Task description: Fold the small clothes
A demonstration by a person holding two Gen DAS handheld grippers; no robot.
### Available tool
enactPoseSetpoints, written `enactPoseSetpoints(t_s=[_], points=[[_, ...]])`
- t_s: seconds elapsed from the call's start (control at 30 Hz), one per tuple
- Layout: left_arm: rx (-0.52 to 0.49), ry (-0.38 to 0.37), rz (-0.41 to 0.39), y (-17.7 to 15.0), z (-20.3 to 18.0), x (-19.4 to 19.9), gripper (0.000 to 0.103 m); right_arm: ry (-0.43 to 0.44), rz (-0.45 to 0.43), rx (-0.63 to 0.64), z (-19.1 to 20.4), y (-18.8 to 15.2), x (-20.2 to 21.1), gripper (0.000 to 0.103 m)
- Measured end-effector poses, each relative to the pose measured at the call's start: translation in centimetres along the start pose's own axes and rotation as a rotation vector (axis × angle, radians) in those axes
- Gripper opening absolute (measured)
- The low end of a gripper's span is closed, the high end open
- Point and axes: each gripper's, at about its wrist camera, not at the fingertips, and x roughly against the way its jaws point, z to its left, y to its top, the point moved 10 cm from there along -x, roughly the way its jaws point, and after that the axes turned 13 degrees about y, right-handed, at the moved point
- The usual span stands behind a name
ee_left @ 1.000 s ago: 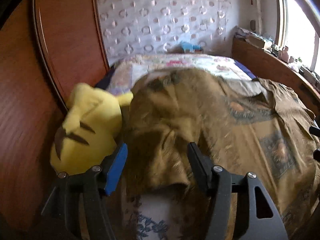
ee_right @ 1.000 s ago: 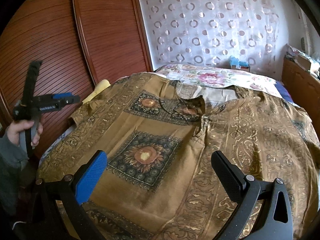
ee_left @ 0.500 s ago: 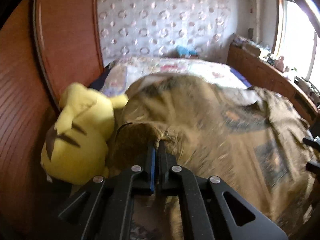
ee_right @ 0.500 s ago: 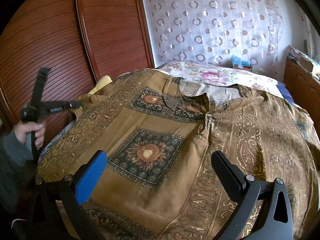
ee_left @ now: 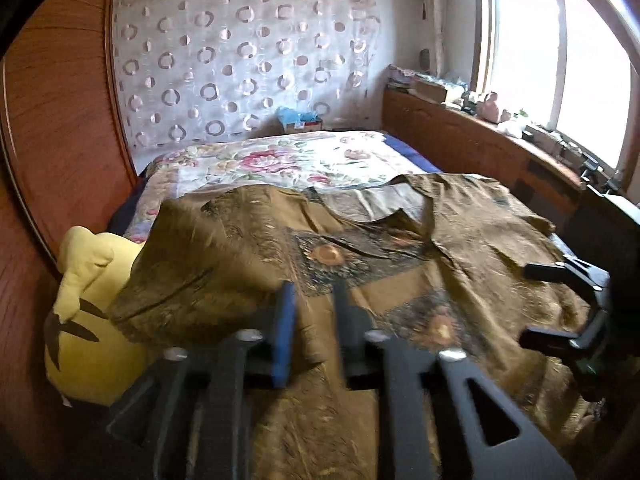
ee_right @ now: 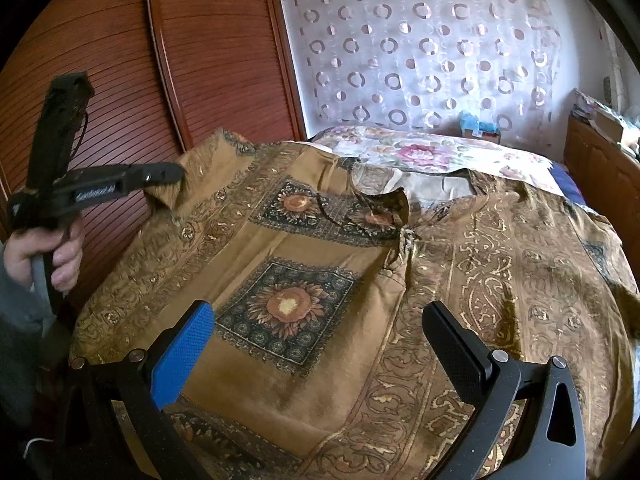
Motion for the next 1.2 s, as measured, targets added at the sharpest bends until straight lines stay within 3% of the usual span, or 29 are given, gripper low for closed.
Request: enactPoseSetpoints(t_s=[0.03, 0.1, 0.23, 0.33, 0.7, 0.87, 1.03, 1.2], points=[[0.009, -0.005, -0.009, -0.1, 0.1, 0.5, 0.043, -0.001, 0.001, 0.0, 0.0, 0.0, 0.0, 0.103], [0.023, -0.006, -0.018, -0.3, 0.5, 1.4, 0.043, -0.002, 0.002, -0.003, -0.1, 0.2, 0.1, 0.103], [0.056, 0.023, -0.039, -0.7, 1.8, 2.6, 0.064, -0.001, 0.004, 0.005, 0.1, 0.6, 0.0, 0.103], [0.095, 0.044, -0.054, -1.3, 3.6, 3.5, 0.073, 0.015, 0.009, 0.025, 0.6, 1.3, -0.4, 0.101], [0.206, 0.189, -0.084, -2.9, 10.5, 5.2, 0.073, 0.149, 0.05, 0.199, 5.2, 7.0, -6.6, 0.076], [0.244, 0.23, -0.091, -3.6, 13.0, 5.9, 0.073, 0.233, 0.092, 0.268, 8.0, 9.3, -11.5, 0.073], [0.269, 0.254, -0.094, -4.2, 14.4, 6.2, 0.073, 0.316, 0.16, 0.318, 10.7, 10.1, -16.7, 0.071], [0.269, 0.262, -0.085, -4.9, 14.8, 6.0, 0.073, 0.304, 0.265, 0.398, 12.4, 9.0, -21.3, 0.064]])
